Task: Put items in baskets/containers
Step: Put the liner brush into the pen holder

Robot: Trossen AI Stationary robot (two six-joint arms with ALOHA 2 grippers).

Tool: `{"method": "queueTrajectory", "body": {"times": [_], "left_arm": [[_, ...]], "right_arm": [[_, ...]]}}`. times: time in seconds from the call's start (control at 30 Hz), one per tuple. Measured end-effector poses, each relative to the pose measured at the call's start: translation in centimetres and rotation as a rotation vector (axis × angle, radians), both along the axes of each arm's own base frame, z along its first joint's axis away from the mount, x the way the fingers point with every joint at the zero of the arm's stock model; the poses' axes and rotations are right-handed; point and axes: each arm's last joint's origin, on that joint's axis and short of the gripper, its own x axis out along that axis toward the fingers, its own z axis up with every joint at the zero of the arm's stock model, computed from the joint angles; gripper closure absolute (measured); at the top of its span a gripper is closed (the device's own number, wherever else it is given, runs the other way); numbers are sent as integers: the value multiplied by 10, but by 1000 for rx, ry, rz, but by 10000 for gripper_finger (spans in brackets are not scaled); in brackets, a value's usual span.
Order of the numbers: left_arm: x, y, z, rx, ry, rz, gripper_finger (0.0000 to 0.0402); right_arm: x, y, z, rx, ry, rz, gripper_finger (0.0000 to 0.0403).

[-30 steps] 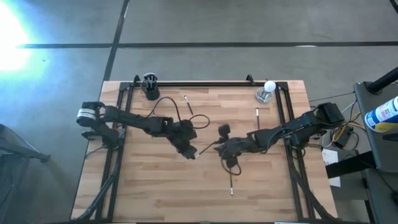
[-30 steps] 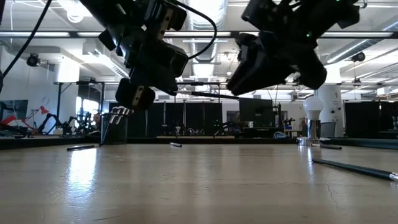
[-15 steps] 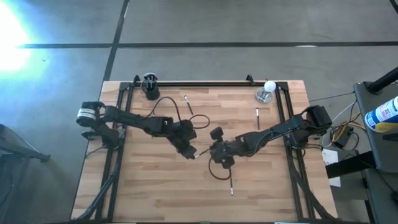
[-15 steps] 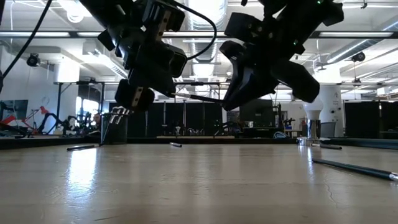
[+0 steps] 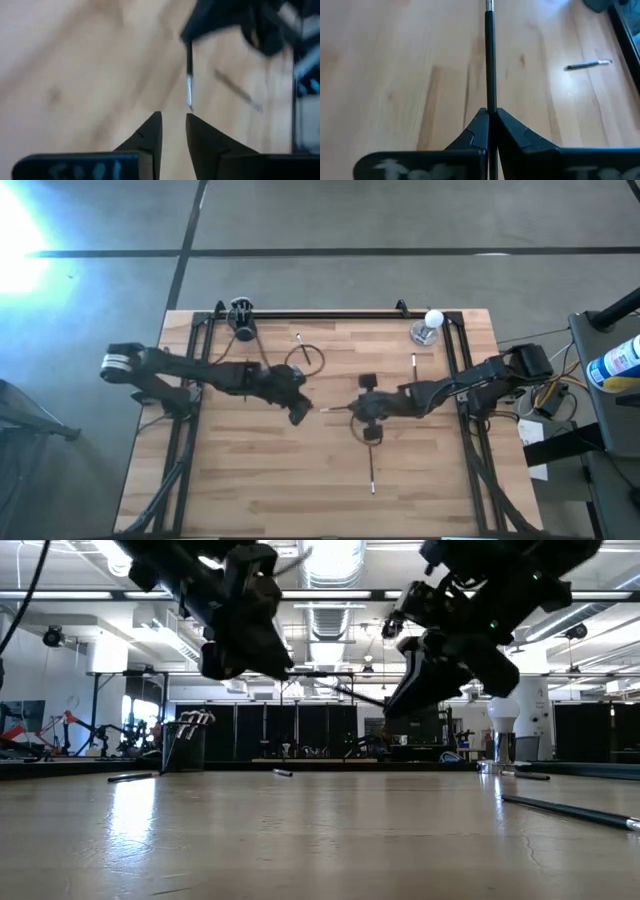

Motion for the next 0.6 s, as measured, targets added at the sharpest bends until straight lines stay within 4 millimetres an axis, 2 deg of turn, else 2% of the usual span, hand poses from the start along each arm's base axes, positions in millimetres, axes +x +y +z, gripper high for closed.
{"method": "queueTrajectory", "body": {"times": [0.17,0.3,0.43,0.6], "left_arm": [[-19,1,-3,86,-393,34,318],[-36,6,-16,166,-664,106,318],[-44,6,-18,267,-834,114,319],[-32,6,-7,387,-910,106,319]], "right_arm": [[-13,-17,7,189,-248,-51,390],[-16,-29,22,364,-504,-14,390],[-14,-38,35,470,-681,14,390],[0,-40,49,482,-740,30,390]]}}
